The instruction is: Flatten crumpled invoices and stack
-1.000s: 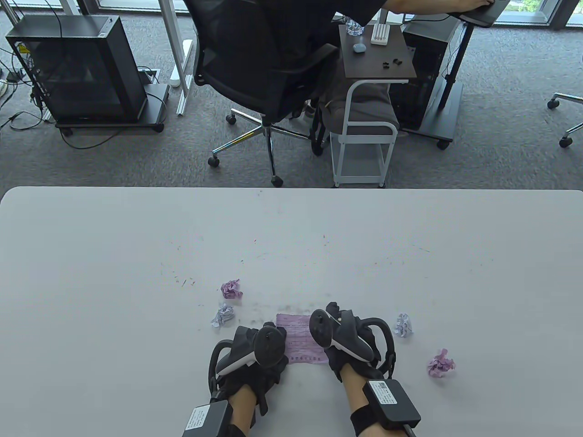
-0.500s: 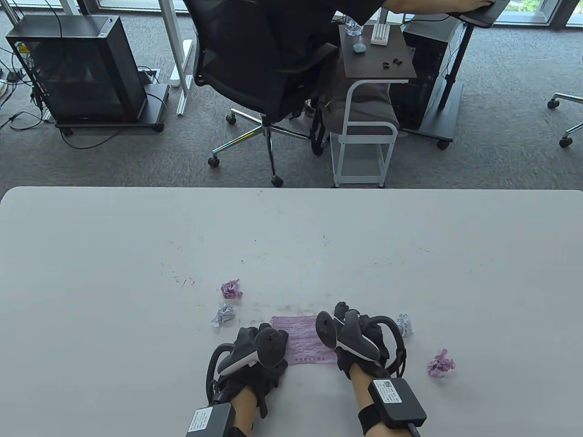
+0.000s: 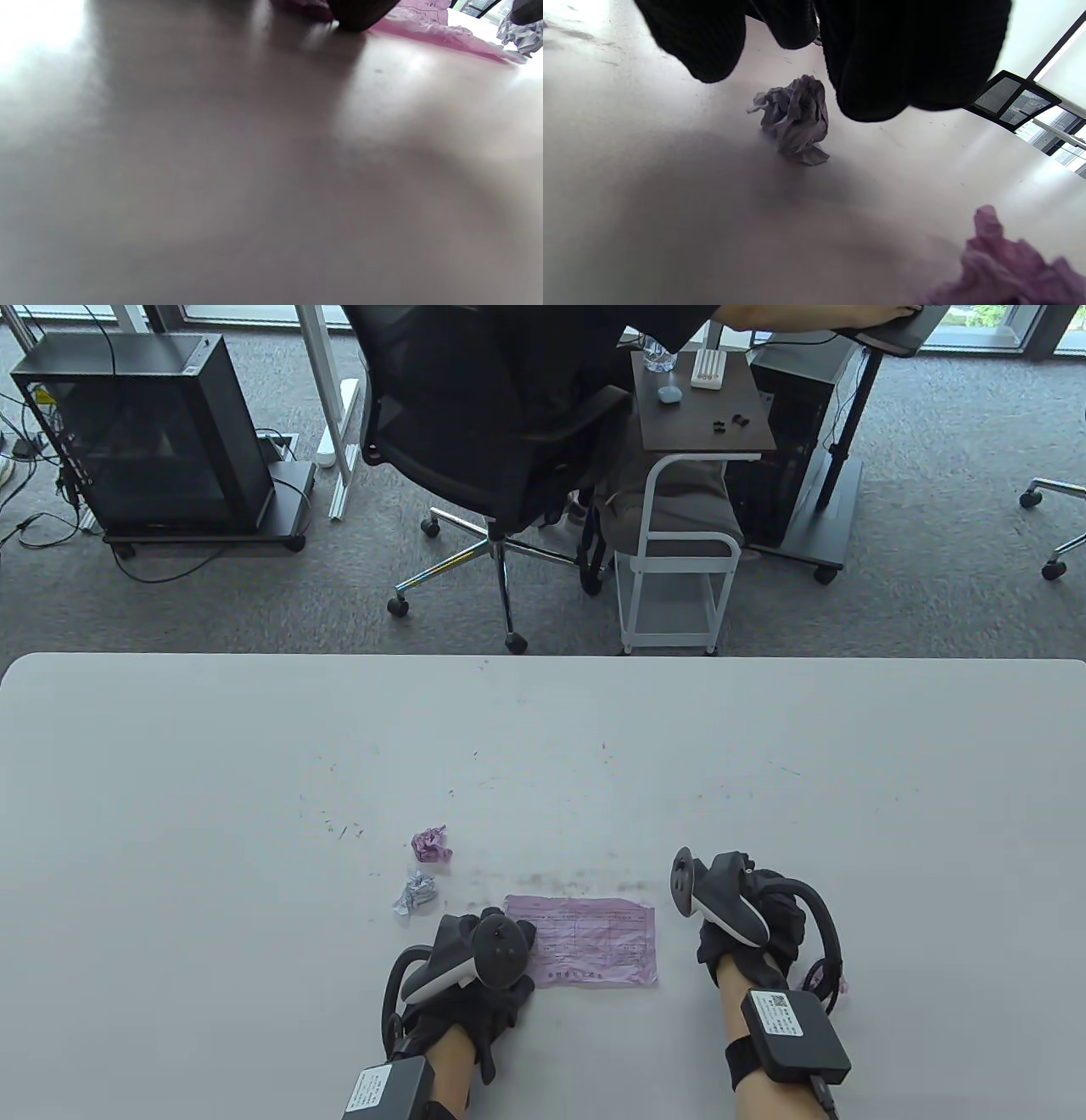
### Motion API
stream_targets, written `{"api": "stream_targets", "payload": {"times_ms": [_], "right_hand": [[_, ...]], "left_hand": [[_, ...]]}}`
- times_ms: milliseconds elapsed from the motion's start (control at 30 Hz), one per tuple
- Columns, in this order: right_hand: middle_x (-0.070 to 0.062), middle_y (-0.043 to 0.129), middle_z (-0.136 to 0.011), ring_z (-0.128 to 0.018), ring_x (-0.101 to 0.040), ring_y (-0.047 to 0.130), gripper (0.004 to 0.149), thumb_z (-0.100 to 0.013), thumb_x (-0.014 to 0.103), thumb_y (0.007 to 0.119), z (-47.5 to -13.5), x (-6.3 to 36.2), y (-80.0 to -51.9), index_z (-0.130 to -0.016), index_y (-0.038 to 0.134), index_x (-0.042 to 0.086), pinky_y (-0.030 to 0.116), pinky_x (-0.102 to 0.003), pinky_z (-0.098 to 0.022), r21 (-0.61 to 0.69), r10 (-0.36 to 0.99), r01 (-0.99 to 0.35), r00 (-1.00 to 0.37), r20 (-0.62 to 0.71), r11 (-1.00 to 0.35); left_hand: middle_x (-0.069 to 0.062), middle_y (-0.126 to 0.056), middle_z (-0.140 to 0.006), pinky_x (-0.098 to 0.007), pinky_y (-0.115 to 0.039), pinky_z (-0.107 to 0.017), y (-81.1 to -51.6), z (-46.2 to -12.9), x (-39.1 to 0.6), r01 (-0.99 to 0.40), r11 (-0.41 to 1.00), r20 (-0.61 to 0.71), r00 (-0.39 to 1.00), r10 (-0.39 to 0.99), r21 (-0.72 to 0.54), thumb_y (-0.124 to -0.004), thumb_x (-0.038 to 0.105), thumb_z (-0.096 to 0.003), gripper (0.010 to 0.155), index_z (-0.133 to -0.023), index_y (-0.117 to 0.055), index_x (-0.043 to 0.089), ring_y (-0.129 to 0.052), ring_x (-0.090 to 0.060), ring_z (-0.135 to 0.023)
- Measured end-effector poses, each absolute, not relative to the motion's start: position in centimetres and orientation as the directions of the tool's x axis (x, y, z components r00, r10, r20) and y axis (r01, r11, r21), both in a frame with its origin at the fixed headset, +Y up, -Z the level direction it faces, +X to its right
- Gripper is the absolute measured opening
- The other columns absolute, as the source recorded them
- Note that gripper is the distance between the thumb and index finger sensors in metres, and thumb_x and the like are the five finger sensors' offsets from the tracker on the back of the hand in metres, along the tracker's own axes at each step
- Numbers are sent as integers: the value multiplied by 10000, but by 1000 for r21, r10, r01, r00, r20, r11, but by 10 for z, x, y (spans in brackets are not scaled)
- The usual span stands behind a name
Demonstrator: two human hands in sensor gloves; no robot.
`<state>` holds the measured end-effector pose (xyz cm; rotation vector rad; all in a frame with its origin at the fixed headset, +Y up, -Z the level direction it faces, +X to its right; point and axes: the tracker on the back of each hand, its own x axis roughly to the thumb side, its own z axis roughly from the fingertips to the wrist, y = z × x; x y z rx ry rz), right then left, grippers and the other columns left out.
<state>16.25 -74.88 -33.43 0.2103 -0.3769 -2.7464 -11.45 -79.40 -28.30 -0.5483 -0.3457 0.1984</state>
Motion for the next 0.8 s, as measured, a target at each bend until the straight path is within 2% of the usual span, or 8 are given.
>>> {"api": "stream_targets", "payload": {"times_ms": [233, 433, 533, 633, 700, 800], "right_hand": [[-260, 807, -895, -621, -330, 935, 531, -537, 311, 792, -337, 158, -765, -997, 614, 113, 870, -418, -386, 386, -302, 244, -949, -96, -890], [-216, 858, -842, -583, -296, 961, 485, -515, 240, 824, -336, 152, -765, -957, 668, 119, 887, -397, -372, 323, -382, 347, -923, -49, -880], [-220, 855, -841, -571, -299, 964, 503, -506, 238, 828, -335, 154, -743, -962, 655, 114, 884, -401, -365, 229, -372, 343, -924, -95, -911], [-221, 851, -842, -566, -298, 966, 509, -504, 240, 827, -329, 153, -716, -964, 648, 111, 885, -400, -361, 158, -268, 253, -959, -87, -955], [-221, 853, -837, -561, -296, 967, 511, -504, 246, 827, -316, 151, -692, -962, 649, 109, 886, -397, -355, 80, -125, 120, -990, -66, -990], [-234, 858, -824, -547, -301, 969, 505, -510, 249, 823, -294, 146, -670, -960, 654, 93, 884, -405, -347, 17, 33, -34, -999, -42, -999]], "left_hand": [[-157, -37, -1098, -661, -318, -684, -792, -282, -125, -142, 848, 246, 921, 302, -510, -623, 401, -623, 640, -1145, -309, 206, -142, -552, -1012], [-210, -70, -1095, -672, -380, -685, -789, -283, -128, -175, 869, 240, 919, 313, -463, -636, 416, -616, 661, -1148, -325, 178, -187, -564, -1011], [-220, -92, -1097, -664, -413, -687, -783, -282, -132, -261, 853, 221, 894, 391, -452, -665, 414, -611, 680, -1149, -341, 153, -229, -562, -1011], [-218, -127, -1097, -657, -433, -684, -772, -280, -135, -288, 872, 262, 875, 408, -396, -705, 421, -599, 713, -1147, -354, 130, -291, -558, -1000], [-217, -133, -1092, -653, -441, -682, -760, -276, -134, -328, 873, 287, 852, 439, -361, -735, 419, -589, 740, -1144, -350, 116, -302, -556, -991], [-213, -117, -1089, -646, -450, -682, -741, -267, -128, -310, 896, 334, 848, 412, -318, -757, 424, -580, 776, -1143, -322, 113, -303, -560, -986]]}}
